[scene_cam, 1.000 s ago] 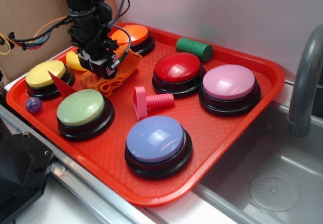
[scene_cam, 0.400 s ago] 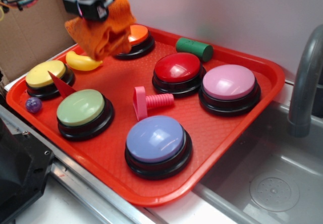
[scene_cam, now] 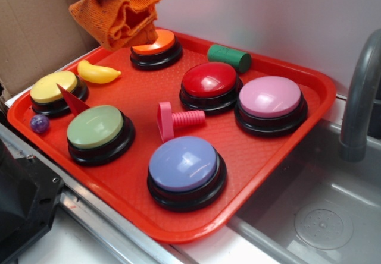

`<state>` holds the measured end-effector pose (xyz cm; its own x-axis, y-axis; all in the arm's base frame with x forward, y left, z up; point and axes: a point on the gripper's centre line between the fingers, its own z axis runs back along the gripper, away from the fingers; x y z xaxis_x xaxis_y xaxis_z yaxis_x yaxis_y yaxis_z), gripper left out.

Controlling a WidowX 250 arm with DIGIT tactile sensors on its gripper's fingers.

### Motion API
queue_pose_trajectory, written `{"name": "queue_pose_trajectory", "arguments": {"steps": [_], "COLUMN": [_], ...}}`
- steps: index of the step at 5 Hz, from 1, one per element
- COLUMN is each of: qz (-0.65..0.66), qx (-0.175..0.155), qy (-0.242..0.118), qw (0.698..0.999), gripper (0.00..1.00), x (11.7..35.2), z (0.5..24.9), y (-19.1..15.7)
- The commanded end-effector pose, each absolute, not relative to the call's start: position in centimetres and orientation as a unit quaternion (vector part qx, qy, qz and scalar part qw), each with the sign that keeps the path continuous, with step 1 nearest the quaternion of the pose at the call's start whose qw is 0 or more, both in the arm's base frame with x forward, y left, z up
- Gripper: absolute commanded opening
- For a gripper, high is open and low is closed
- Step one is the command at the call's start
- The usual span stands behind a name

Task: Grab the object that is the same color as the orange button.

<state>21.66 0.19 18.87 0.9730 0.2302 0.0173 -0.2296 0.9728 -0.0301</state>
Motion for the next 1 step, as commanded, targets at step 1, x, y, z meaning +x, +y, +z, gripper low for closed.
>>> {"name": "queue_pose_trajectory", "arguments": {"steps": [1], "qz": [0.145], "qx": [-0.056], "qy": [-0.060], "qw": [0.986], "gripper": [0.00], "x": [21.43], "z": [20.05], "y": [-1.40]}}
